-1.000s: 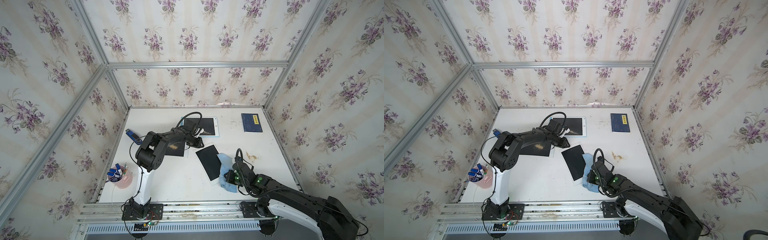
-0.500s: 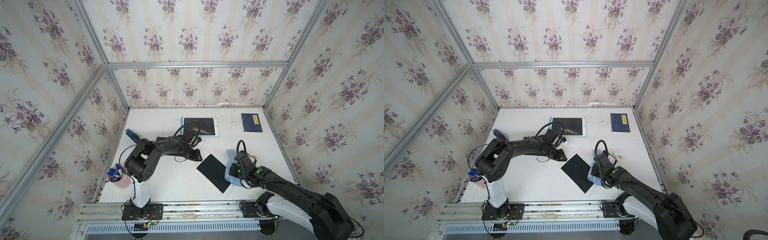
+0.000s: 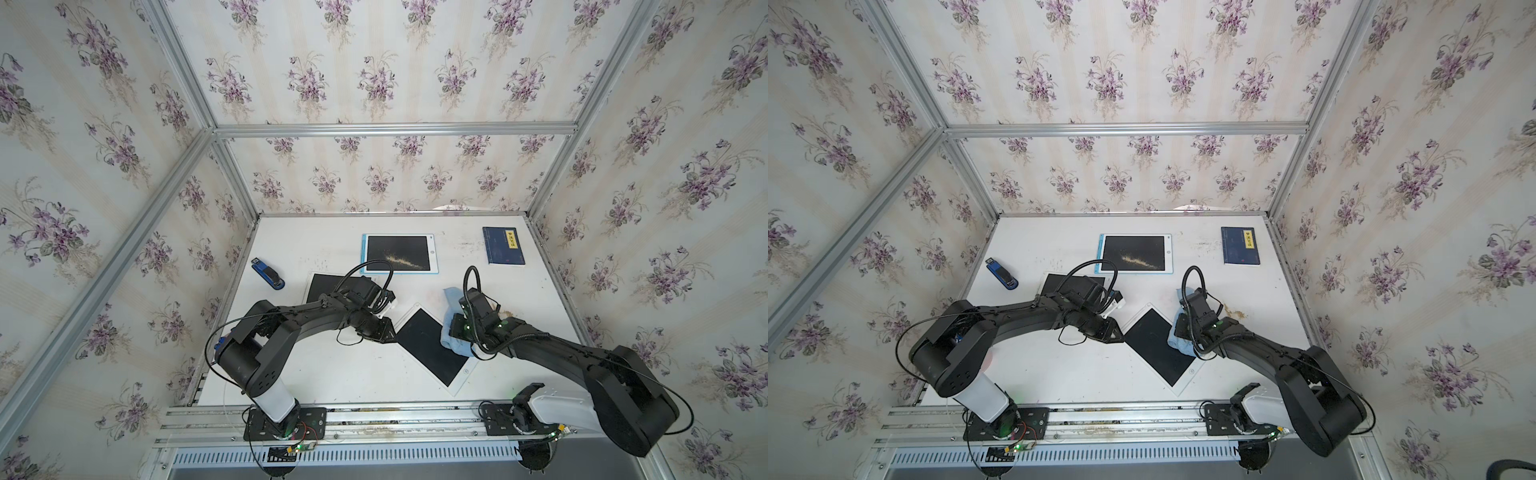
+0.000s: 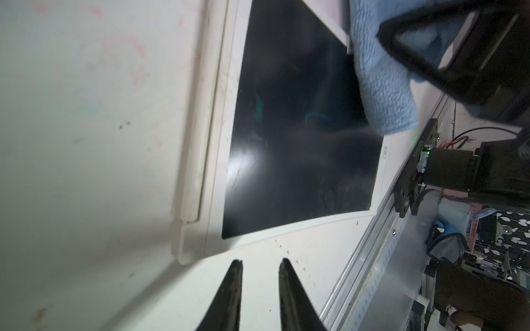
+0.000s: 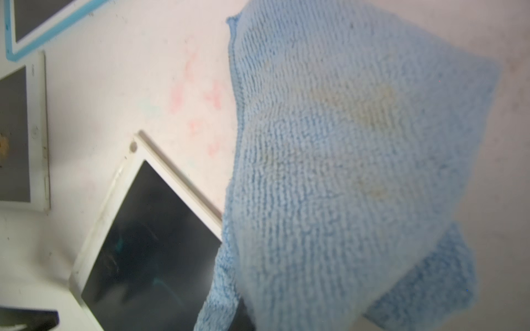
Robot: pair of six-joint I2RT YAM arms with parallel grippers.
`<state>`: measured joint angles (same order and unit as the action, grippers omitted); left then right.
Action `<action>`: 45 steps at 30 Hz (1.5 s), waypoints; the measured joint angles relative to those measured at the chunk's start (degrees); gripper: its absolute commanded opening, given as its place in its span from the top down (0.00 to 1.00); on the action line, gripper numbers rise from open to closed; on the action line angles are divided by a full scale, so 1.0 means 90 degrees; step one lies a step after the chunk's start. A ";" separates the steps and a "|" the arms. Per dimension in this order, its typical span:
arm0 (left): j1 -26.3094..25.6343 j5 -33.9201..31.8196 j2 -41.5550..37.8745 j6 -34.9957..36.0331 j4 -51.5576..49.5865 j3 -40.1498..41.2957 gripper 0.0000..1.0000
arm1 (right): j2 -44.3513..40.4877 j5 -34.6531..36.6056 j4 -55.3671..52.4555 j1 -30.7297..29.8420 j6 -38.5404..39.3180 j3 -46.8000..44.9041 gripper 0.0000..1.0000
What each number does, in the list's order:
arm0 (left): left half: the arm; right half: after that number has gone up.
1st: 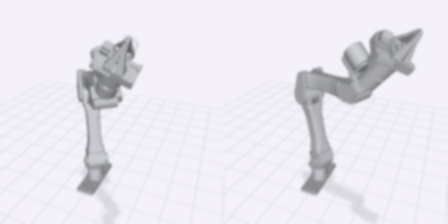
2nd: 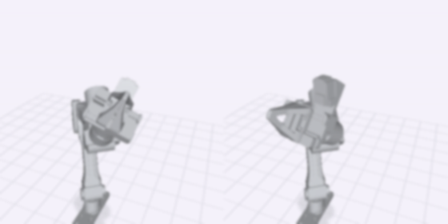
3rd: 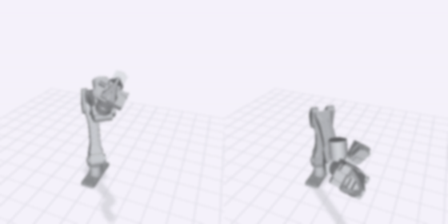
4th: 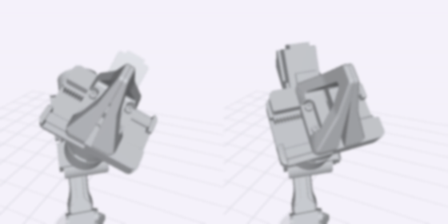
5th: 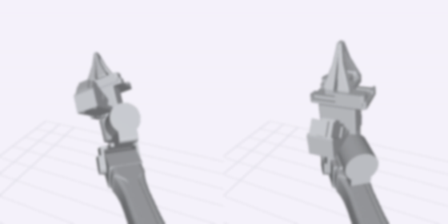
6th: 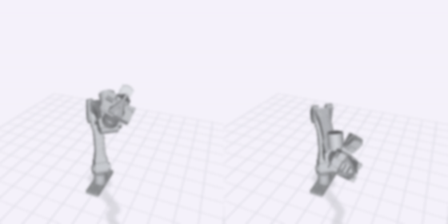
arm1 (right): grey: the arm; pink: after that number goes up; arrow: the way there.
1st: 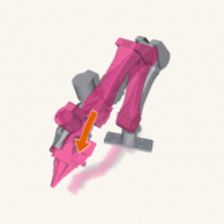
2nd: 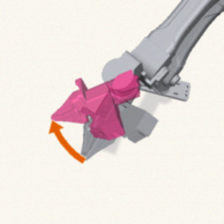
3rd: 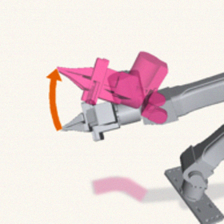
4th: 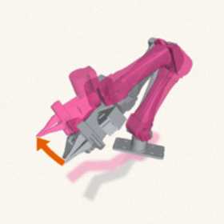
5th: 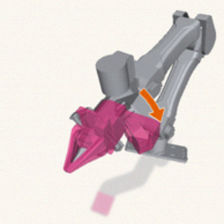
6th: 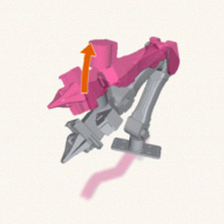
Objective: Wipe the drawing tablet
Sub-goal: Adjust the drawing tablet at the center of the board.
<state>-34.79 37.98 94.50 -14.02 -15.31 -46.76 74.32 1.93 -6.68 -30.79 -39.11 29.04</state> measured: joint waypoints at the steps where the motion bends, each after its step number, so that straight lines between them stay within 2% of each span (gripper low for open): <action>1: -0.0002 -0.0002 -0.0027 -0.0019 0.0046 0.0095 0.74 | 0.0168 0.0010 0.0102 0.0146 0.0056 0.0112 1.00; 7: -0.0010 -0.0083 -0.0257 -0.0165 0.0199 0.0500 0.74 | 0.1258 -0.0257 0.0442 0.0818 0.0641 0.1129 1.00; 10: -0.0012 -0.0138 -0.0636 -0.0192 0.0287 0.0522 0.73 | 0.1460 -0.0381 0.0403 0.0940 0.0950 0.1775 1.00; 15: -0.0012 -0.0160 -0.0826 -0.0061 0.0311 0.0182 0.73 | 0.0930 -0.0726 -0.0102 0.0641 0.1224 0.1919 1.00; 18: 0.0019 -0.0401 -0.0600 0.0024 0.0311 -0.0019 0.74 | 0.0083 -0.0789 -0.0675 0.0512 0.1139 0.1443 1.00; 23: 0.0240 -0.0661 -0.0087 0.0019 0.0398 -0.0265 0.74 | -0.1537 -0.0840 -0.1707 0.0121 0.0355 0.0321 1.00; 27: 0.0260 -0.0614 0.0379 0.0024 0.0636 -0.0692 0.75 | -0.2336 -0.0843 -0.2361 -0.0937 -0.0593 -0.0270 1.00; 31: 0.0267 -0.0520 0.0753 0.0063 0.0775 -0.0903 0.76 | -0.2698 -0.0741 -0.2800 -0.1962 -0.1715 -0.0826 1.00; 33: 0.0279 -0.0476 0.0957 0.0107 0.0823 -0.1015 0.77 | -0.2861 -0.0639 -0.2851 -0.2266 -0.2198 -0.1064 1.00; 39: 0.0284 -0.0376 0.1341 0.0163 0.0899 -0.1105 0.77 | -0.3327 -0.0505 -0.2368 -0.2426 -0.3179 -0.1596 1.00; 45: 0.0304 -0.0316 0.1285 0.0165 0.1350 -0.0777 0.78 | -0.2924 -0.0437 -0.1756 -0.2392 -0.3609 -0.1625 1.00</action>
<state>-32.05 35.14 106.06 -12.53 -3.16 -53.76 48.01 -2.00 -22.48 -52.31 -71.59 14.41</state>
